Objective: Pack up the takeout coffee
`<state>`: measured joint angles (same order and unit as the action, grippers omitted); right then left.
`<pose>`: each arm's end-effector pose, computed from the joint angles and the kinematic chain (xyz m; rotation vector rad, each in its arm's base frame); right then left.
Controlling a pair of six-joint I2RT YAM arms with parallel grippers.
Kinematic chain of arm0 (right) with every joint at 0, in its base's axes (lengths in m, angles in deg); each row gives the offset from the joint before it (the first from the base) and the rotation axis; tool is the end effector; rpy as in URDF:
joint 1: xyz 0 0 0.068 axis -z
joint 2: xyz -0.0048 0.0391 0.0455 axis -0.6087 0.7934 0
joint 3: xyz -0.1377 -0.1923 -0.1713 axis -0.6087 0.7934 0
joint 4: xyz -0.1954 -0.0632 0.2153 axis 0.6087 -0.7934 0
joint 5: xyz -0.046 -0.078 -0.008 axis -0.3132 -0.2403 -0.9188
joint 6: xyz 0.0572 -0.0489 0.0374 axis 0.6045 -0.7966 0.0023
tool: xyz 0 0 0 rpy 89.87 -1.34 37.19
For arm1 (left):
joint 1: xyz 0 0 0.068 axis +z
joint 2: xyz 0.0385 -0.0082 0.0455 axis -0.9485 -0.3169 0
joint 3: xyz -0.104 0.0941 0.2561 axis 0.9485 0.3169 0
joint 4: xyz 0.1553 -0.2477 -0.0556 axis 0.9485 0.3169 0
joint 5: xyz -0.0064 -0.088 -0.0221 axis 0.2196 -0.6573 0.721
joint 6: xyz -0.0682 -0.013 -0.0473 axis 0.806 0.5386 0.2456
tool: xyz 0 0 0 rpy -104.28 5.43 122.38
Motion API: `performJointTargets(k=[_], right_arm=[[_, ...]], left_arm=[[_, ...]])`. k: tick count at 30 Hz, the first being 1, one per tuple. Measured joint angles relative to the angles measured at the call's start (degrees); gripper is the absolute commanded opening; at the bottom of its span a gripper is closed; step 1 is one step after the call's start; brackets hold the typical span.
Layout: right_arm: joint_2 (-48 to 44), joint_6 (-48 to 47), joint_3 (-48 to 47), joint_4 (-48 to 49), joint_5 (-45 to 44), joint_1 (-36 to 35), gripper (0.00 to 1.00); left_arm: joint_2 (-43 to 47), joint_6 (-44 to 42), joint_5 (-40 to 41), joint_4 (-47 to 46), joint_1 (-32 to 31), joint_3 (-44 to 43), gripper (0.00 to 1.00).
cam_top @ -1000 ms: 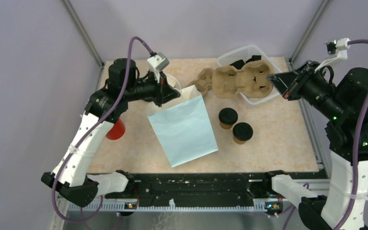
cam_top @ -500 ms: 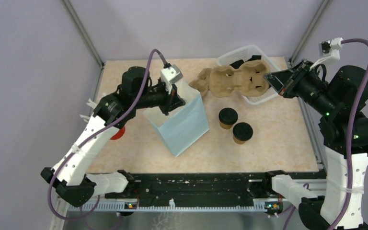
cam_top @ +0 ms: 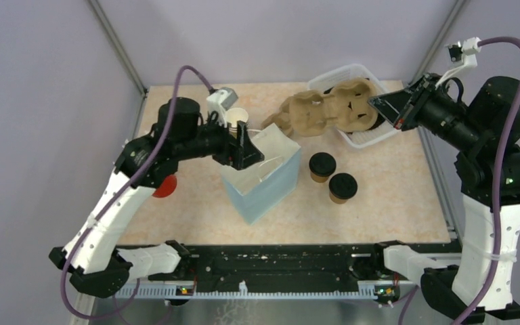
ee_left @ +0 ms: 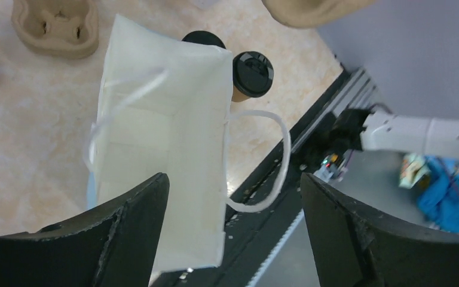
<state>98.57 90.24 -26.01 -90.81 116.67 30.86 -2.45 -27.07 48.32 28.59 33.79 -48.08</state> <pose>0.1654 0.0530 0.5958 -0.0901 1.7367 0.8037 0.2011 -0.1889 0.4744 0.6494 2.0402 -0.9363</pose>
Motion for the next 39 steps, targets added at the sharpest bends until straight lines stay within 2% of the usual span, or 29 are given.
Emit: performJointTargets(k=[4,7,11,15,19,23,28,34,36,39], right_arm=[[1.9,-1.77,-1.31,-0.13,6.49,0.0,0.0],[2.93,-2.38,-0.72,0.28,11.96,0.0,0.0],[3.69,-2.6,2.45,2.27,16.04,0.0,0.0],[4.79,-2.8,4.33,3.78,18.58,0.0,0.0],[5.22,-3.96,5.84,3.8,19.32,-0.02,0.0],[5.22,-4.76,8.02,3.72,19.58,-0.59,0.0],[5.84,-5.62,8.41,2.93,18.78,-2.43,0.0],[6.82,-5.18,8.39,0.26,14.38,-5.97,0.0],[8.33,-4.35,8.22,-0.7,12.04,-7.87,0.0],[11.65,-3.06,7.28,-2.64,8.46,-11.08,0.0]], left_arm=[[3.41,14.16,6.29,8.04,0.0,-3.26,0.77],[5.77,24.39,12.17,18.08,0.0,-3.52,0.78],[5.92,32.57,18.03,26.38,0.0,-4.02,0.75],[5.01,37.27,19.8,28.13,0.0,-0.66,0.67],[2.78,39.45,20.85,27.1,0.0,3.41,0.65],[2.16,40.98,20.98,23.82,0.0,6.58,0.54],[1.2,41.03,21.53,21.42,0.0,7.26,0.46],[-0.66,38.53,23.47,20.61,0.0,6.88,0.38],[-1.88,37.18,23.69,20.59,0.0,6.21,0.33],[-2.6,35.8,24.06,20.39,0.0,5.86,0.31]])
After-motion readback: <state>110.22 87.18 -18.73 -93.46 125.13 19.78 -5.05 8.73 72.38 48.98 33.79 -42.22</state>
